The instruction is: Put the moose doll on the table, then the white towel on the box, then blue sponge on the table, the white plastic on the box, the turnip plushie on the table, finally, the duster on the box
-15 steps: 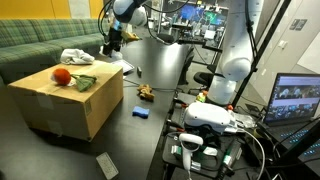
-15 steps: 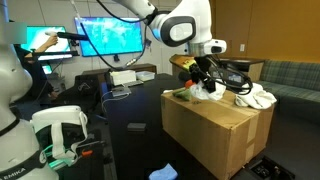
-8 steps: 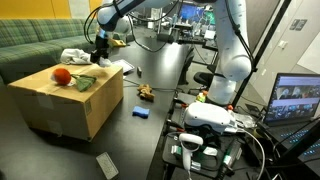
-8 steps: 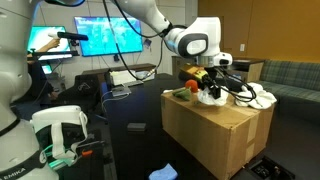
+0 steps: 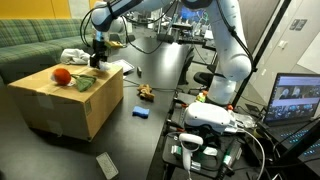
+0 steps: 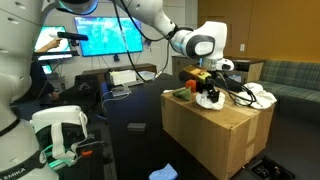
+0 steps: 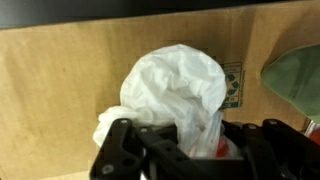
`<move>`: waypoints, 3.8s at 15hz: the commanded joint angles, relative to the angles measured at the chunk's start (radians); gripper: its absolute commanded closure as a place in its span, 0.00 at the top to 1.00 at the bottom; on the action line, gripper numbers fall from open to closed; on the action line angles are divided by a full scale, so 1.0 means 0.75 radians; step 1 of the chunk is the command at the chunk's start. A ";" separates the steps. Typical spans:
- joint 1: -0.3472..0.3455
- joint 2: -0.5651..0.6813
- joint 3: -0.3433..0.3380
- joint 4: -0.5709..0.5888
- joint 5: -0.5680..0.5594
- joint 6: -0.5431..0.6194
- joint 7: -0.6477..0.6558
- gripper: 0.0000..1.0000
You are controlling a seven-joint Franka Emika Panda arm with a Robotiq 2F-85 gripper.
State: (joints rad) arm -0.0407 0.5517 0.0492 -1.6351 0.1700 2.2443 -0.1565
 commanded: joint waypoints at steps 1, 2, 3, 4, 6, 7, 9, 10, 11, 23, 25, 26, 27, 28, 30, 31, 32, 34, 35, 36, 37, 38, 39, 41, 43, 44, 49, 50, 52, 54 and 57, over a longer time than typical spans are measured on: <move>0.015 0.036 0.002 0.098 -0.030 -0.096 0.037 0.27; 0.021 0.036 0.000 0.102 -0.035 -0.099 0.044 0.33; 0.025 0.033 0.000 0.106 -0.036 -0.101 0.046 0.40; 0.027 0.028 0.001 0.110 -0.036 -0.104 0.050 0.49; 0.035 0.016 0.004 0.112 -0.033 -0.092 0.057 0.65; 0.039 0.012 0.004 0.116 -0.034 -0.086 0.061 0.71; 0.050 -0.001 0.006 0.120 -0.037 -0.074 0.068 0.86; 0.053 -0.007 0.010 0.124 -0.033 -0.075 0.065 0.93; 0.060 -0.014 0.014 0.116 -0.033 -0.056 0.062 1.00; 0.094 -0.053 0.168 0.123 0.036 0.024 -0.089 1.00; 0.098 -0.047 0.197 0.125 0.055 0.047 -0.123 1.00; 0.099 -0.045 0.210 0.131 0.063 0.054 -0.138 1.00; 0.104 -0.044 0.221 0.119 0.067 0.090 -0.153 1.00; 0.107 -0.043 0.230 0.113 0.071 0.117 -0.169 1.00; 0.115 -0.036 0.245 0.099 0.074 0.182 -0.196 1.00; 0.119 -0.033 0.250 0.092 0.074 0.217 -0.204 1.00; 0.124 -0.027 0.254 0.080 0.067 0.262 -0.212 1.00; 0.128 -0.009 0.265 0.065 0.058 0.333 -0.239 1.00; 0.126 0.001 0.272 0.059 0.057 0.361 -0.257 1.00; 0.126 0.013 0.275 0.056 0.051 0.386 -0.268 1.00; 0.123 0.028 0.282 0.056 0.050 0.402 -0.283 1.00; 0.121 0.041 0.286 0.057 0.047 0.411 -0.293 1.00; 0.118 0.052 0.289 0.061 0.045 0.411 -0.301 1.00; 0.113 0.071 0.297 0.062 0.047 0.412 -0.318 1.00; 0.109 0.078 0.302 0.063 0.045 0.412 -0.330 1.00; 0.110 0.083 0.302 0.062 0.040 0.410 -0.337 1.00; 0.132 0.097 0.285 0.041 0.003 0.443 -0.351 1.00; 0.144 0.106 0.274 0.037 -0.018 0.466 -0.345 1.00; 0.166 0.136 0.253 0.039 -0.079 0.515 -0.327 1.00; 0.177 0.167 0.241 0.044 -0.131 0.556 -0.313 1.00; 0.178 0.197 0.236 0.049 -0.181 0.599 -0.303 0.92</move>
State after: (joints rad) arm 0.0773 0.6709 0.2402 -1.6093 0.0735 2.6513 -0.4055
